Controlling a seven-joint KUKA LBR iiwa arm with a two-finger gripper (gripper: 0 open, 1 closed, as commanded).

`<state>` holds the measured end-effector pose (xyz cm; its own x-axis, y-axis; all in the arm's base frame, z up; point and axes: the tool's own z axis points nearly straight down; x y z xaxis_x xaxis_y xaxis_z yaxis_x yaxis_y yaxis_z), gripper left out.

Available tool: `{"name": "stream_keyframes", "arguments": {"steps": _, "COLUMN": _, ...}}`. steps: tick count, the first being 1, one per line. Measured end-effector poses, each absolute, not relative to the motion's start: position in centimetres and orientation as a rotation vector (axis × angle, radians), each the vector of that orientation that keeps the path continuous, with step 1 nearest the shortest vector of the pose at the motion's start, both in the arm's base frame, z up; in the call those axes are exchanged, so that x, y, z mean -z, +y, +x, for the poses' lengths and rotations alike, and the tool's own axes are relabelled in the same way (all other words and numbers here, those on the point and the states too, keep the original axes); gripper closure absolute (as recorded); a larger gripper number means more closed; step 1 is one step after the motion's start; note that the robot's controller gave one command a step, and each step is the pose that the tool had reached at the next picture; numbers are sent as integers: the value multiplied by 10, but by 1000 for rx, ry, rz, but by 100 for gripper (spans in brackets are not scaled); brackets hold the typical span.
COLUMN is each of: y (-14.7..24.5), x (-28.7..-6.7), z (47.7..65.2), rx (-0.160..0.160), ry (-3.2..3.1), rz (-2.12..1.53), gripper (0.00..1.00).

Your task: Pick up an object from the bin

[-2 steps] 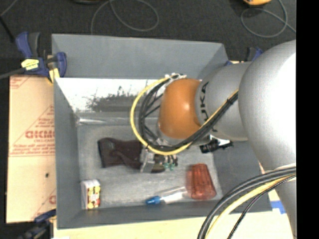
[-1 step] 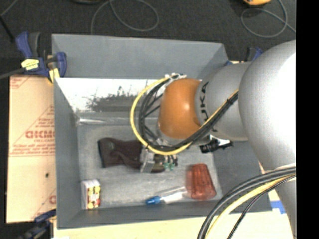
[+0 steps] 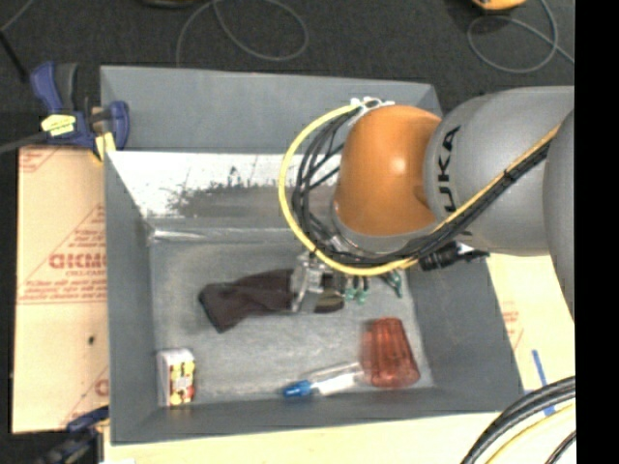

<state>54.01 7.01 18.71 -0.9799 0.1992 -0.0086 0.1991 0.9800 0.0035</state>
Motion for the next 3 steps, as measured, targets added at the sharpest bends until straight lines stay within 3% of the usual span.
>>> {"name": "stream_keyframes", "arguments": {"steps": 1, "y": 70, "x": -187, "z": 540, "rx": -4, "ry": 3117, "rz": 313, "gripper": 100}}
{"name": "stream_keyframes", "arguments": {"steps": 3, "y": 70, "x": -88, "z": 548, "rx": -1, "ry": 3121, "rz": 325, "gripper": 100}}
